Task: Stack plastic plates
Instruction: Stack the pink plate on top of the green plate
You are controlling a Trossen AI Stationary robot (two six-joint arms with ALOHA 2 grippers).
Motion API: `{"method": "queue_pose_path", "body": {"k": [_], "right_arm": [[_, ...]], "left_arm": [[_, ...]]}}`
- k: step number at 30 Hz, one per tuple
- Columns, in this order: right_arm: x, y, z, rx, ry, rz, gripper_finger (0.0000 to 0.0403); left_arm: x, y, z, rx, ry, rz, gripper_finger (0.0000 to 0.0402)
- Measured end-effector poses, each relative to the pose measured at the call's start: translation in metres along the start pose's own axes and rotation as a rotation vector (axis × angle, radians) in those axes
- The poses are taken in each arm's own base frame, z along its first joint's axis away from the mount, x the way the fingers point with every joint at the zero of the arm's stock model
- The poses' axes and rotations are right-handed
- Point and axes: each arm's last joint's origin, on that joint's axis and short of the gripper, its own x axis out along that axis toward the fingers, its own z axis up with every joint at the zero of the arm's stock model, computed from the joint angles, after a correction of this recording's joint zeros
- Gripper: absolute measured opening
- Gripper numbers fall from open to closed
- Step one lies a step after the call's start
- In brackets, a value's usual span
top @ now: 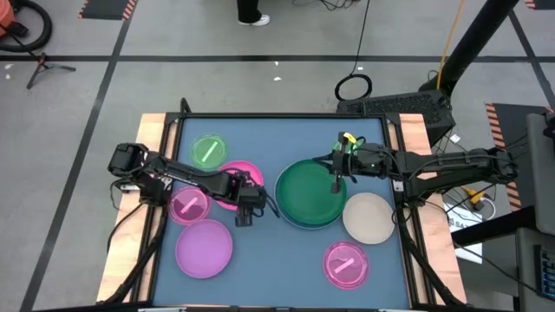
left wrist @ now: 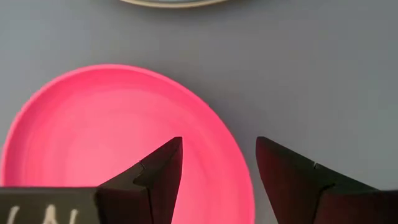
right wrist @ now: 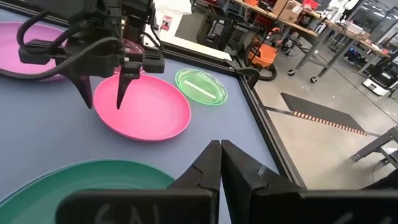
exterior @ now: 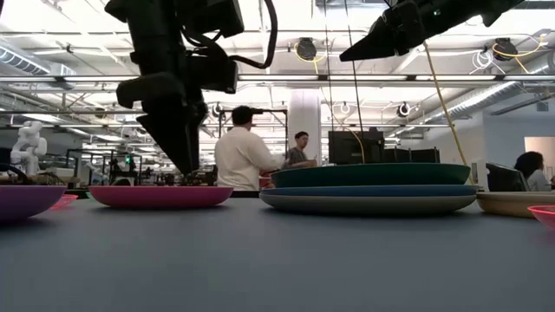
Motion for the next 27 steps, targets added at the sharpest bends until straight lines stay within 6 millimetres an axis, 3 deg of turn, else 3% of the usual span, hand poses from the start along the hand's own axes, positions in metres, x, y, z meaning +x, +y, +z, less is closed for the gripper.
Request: {"method": "queue_pose_path", "body": {"k": [18,22,27], "right_arm": [[0.0,0.0,0.0,0.0,-0.003,0.0,0.0006],[0.0,0.0,0.0,0.0,-0.003,0.0,0.0006],[0.0,0.0,0.0,0.0,-0.003,0.0,0.0006]], "left_arm": [[0.028,-0.011,-0.029,-0.08,0.008,0.017,0.0206],[0.027,-0.013,-0.03,-0.055,-0.006,0.054,0.0169],[0.027,-0.016,-0.03,-0.036,-0.006,0.057,0.0083]]}}
